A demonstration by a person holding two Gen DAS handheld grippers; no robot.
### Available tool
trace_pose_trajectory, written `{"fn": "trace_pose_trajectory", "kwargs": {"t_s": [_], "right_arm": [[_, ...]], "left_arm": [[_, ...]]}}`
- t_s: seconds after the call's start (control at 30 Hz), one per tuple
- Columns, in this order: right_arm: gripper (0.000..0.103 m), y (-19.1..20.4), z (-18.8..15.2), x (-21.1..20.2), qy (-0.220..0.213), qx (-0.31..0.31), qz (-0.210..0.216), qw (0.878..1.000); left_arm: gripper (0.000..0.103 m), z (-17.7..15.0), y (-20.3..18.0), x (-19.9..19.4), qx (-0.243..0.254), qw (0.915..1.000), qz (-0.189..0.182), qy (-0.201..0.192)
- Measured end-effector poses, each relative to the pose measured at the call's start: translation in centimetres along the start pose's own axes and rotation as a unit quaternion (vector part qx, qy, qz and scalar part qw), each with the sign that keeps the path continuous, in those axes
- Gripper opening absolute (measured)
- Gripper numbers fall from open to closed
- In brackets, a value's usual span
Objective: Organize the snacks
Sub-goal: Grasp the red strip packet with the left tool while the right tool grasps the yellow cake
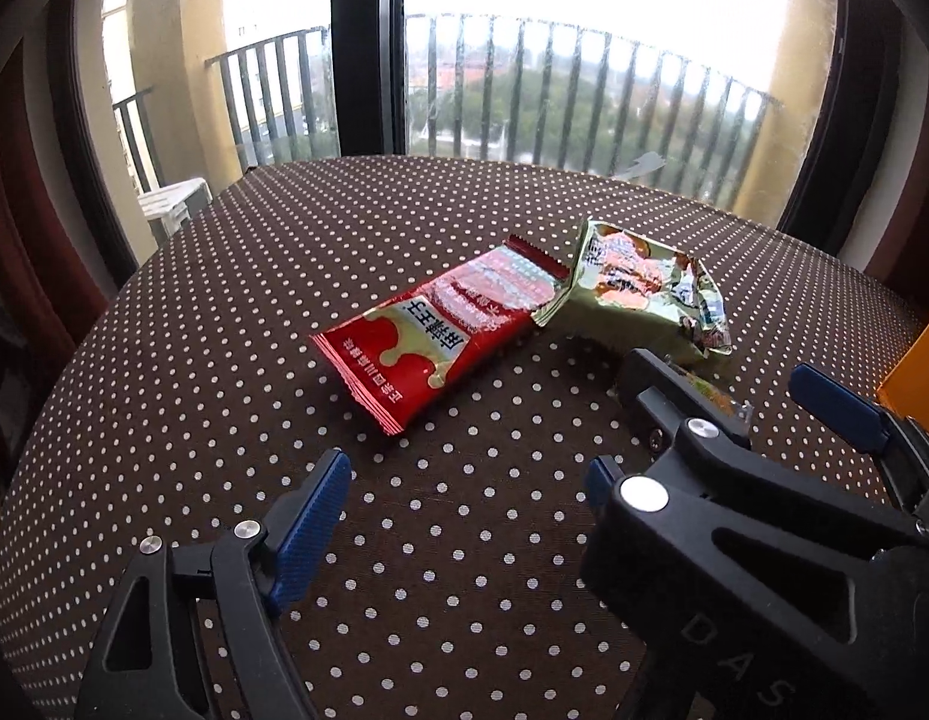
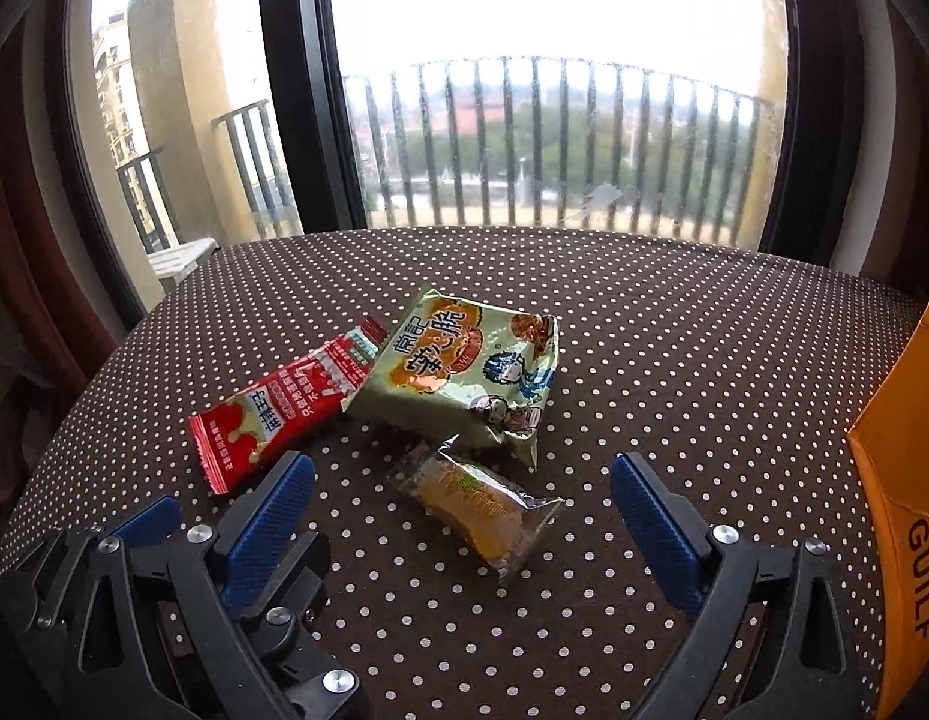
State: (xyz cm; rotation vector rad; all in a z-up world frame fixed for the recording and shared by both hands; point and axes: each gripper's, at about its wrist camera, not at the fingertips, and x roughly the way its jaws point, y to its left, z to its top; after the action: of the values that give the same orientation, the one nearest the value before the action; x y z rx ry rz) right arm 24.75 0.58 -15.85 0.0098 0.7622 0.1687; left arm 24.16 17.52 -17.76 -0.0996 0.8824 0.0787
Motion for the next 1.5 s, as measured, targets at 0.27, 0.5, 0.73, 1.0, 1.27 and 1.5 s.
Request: {"fn": "trace_pose_trajectory", "kwargs": {"t_s": [0.27, 0.5, 0.73, 1.0, 1.27, 1.5], "right_arm": [[0.073, -0.4, 0.1, 3.1, 0.067, 0.012, 0.016, 0.998], [0.038, 0.0, -0.1, 3.0, 0.072, -0.005, 0.021, 0.997], [0.033, -0.2, -0.5, 1.4, 0.072, -0.004, 0.051, 0.996], [0.033, 0.0, 1.8, -0.3, 0.042, 0.009, 0.065, 0.997], [0.033, 0.1, 4.2, 0.7, 0.025, 0.027, 0.054, 0.998], [0.033, -0.3, 4.7, 3.1, 0.040, 0.037, 0.046, 0.997]], "left_arm": [[0.082, -0.5, -0.6, 0.5, 0.009, 0.9999, 0.002, 0.012], [0.082, -0.7, -1.5, 0.3, 0.025, 0.9996, 0.012, 0.011], [0.082, -0.6, -1.7, -2.0, 0.052, 0.9984, 0.017, -0.010], [0.083, 3.1, -2.3, -3.2, 0.099, 0.9947, 0.007, -0.027], [0.083, 5.8, -2.4, -1.0, 0.132, 0.9911, -0.001, -0.017], [0.082, 6.4, -1.9, 2.1, 0.140, 0.9901, -0.006, 0.003]]}}
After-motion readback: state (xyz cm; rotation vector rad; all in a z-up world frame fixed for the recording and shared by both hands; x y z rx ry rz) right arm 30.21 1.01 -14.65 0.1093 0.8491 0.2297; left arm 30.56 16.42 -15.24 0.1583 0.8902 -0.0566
